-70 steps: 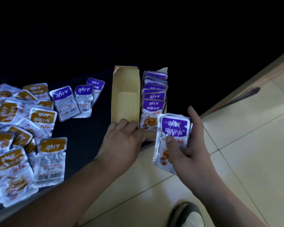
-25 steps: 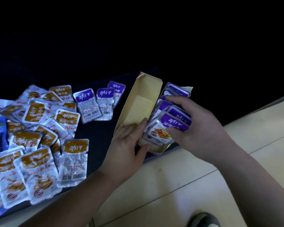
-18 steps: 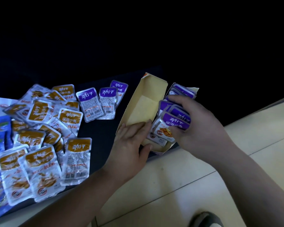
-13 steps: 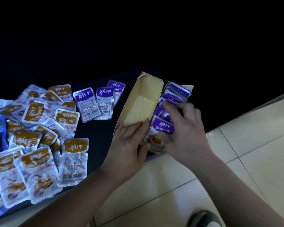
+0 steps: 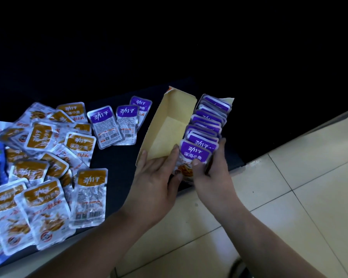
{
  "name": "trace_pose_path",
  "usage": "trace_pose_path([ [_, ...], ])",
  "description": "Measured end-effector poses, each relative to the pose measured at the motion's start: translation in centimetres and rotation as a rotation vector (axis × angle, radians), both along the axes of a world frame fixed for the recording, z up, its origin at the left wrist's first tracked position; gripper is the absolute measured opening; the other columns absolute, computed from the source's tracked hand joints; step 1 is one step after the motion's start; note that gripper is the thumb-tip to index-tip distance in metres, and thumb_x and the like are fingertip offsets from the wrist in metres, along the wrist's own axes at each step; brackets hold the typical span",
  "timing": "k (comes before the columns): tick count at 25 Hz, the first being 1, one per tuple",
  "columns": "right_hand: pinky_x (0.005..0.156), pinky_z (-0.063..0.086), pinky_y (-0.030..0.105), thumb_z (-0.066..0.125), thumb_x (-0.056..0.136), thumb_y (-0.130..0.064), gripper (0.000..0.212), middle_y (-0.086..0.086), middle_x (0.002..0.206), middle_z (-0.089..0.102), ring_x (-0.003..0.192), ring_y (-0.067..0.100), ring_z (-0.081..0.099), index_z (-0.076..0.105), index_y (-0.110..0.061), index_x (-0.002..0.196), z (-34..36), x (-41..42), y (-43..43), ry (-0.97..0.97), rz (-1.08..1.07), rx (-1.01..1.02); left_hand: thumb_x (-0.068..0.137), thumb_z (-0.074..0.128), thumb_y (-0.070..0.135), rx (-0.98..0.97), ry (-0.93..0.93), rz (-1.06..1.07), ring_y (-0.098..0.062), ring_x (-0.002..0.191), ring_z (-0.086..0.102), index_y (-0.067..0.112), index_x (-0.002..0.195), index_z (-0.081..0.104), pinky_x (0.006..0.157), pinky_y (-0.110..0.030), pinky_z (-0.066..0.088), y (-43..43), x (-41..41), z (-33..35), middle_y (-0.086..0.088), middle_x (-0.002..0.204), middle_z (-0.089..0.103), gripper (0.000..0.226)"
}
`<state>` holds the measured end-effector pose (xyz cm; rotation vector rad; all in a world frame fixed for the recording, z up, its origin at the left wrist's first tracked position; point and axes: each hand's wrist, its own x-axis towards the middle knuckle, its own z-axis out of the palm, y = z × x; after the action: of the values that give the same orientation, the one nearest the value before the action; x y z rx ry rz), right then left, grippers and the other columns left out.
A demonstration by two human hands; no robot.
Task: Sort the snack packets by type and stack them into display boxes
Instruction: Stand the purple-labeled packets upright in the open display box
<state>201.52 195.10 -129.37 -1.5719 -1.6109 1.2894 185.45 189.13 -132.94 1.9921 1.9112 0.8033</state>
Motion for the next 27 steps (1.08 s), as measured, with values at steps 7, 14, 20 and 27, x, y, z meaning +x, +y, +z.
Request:
trace_pose_path([
  [7, 0.099, 0.055, 0.03, 0.063, 0.098, -0.039, 0.087, -0.022, 0.136, 0.059, 0.121, -0.006, 0.058, 0.005, -0.04, 0.162, 0.7, 2.0, 1.3, 0.103, -0.13, 0.022, 0.097, 0.054, 0.042, 0.052, -0.02, 0.02, -0.019, 0.114, 0.062, 0.009, 0.152, 0.046, 0.108, -0.046, 0.049, 1.7, 1.3, 2.0, -0.003, 0.123, 0.07, 0.064],
  [14, 0.105, 0.05, 0.039, 0.067, 0.096, -0.036, 0.088, -0.018, 0.152, 0.046, 0.141, 0.01, 0.045, 0.006, -0.057, 0.156, 0.6, 0.5, -3.4, 0.17, -0.072, 0.099, 0.089, 0.064, 0.054, -0.009, -0.017, 0.168, -0.034, 0.146, 0.039, 0.027, 0.154, 0.045, 0.106, -0.055, 0.047, -0.4, -0.9, 1.6, -0.009, 0.168, 0.024, 0.072],
  [20, 0.106, 0.052, 0.038, 0.07, 0.094, -0.035, 0.09, -0.011, 0.15, 0.048, 0.133, 0.009, 0.053, 0.008, -0.057, 0.156, 0.0, 0.3, -1.4, 0.173, -0.089, 0.1, 0.092, 0.054, 0.057, -0.115, -0.24, 0.127, -0.02, 0.148, 0.04, 0.045, 0.159, 0.022, 0.105, -0.038, 0.051, -0.2, 0.9, 1.3, 0.006, 0.171, 0.014, 0.075],
  [27, 0.107, 0.041, 0.024, 0.063, 0.097, -0.045, 0.075, -0.007, 0.16, 0.029, 0.148, 0.012, 0.032, 0.021, -0.041, 0.16, 1.5, 1.2, -2.3, -0.128, -0.091, 0.368, 0.1, 0.06, 0.03, 0.002, -0.229, 0.184, -0.008, 0.147, 0.039, 0.027, 0.15, 0.051, 0.112, -0.017, 0.037, -0.4, -1.5, 2.2, 0.001, 0.162, 0.039, 0.051],
])
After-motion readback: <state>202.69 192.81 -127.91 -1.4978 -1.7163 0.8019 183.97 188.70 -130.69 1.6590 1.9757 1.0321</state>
